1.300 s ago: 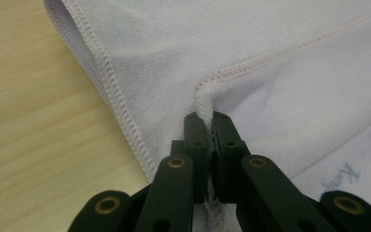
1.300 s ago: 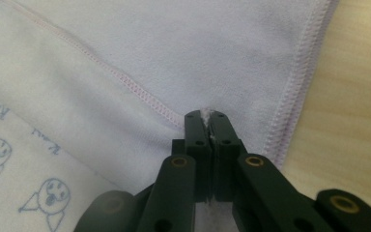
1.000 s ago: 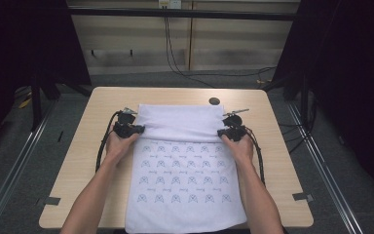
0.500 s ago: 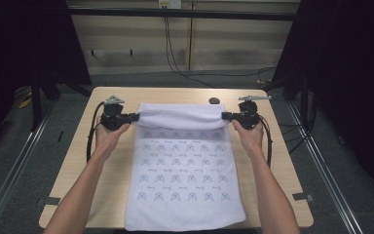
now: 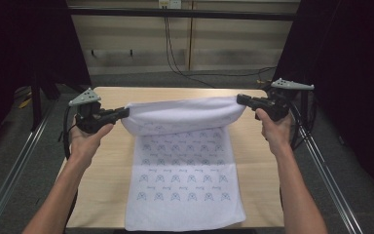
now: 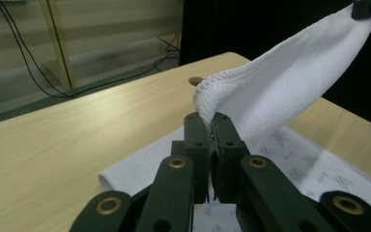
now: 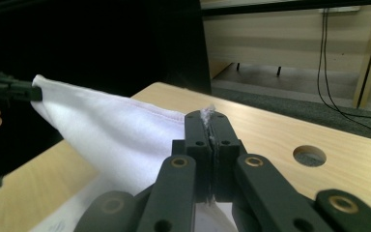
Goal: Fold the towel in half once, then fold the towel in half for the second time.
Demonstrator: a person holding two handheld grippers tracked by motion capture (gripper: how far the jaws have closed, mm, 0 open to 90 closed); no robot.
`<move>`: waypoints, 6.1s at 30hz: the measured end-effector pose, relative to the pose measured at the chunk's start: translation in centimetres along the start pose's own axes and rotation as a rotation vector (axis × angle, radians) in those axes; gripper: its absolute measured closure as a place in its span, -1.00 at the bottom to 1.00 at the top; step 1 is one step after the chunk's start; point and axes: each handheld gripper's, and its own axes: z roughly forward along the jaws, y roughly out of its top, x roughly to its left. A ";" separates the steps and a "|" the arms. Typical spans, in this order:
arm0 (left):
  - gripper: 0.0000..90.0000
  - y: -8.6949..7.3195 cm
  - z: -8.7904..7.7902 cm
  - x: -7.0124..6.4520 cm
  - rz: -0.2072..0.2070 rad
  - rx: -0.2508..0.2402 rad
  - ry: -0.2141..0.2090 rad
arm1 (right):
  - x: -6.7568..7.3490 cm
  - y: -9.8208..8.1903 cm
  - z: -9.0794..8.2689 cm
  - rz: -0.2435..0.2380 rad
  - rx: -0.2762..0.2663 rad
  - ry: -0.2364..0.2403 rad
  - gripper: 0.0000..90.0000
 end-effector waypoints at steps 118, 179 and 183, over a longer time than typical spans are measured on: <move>0.17 -14.5 6.5 -1.7 -0.026 0.370 -0.068 | 2.8 -17.1 4.5 -0.055 0.540 -0.030 0.18; 0.92 -5.9 4.8 3.7 0.001 0.168 -0.061 | -2.4 -8.7 2.5 -0.024 0.315 -0.042 0.93; 0.92 -2.7 4.7 4.4 -0.025 0.094 -0.029 | -3.3 -5.6 2.7 -0.006 0.271 -0.057 0.93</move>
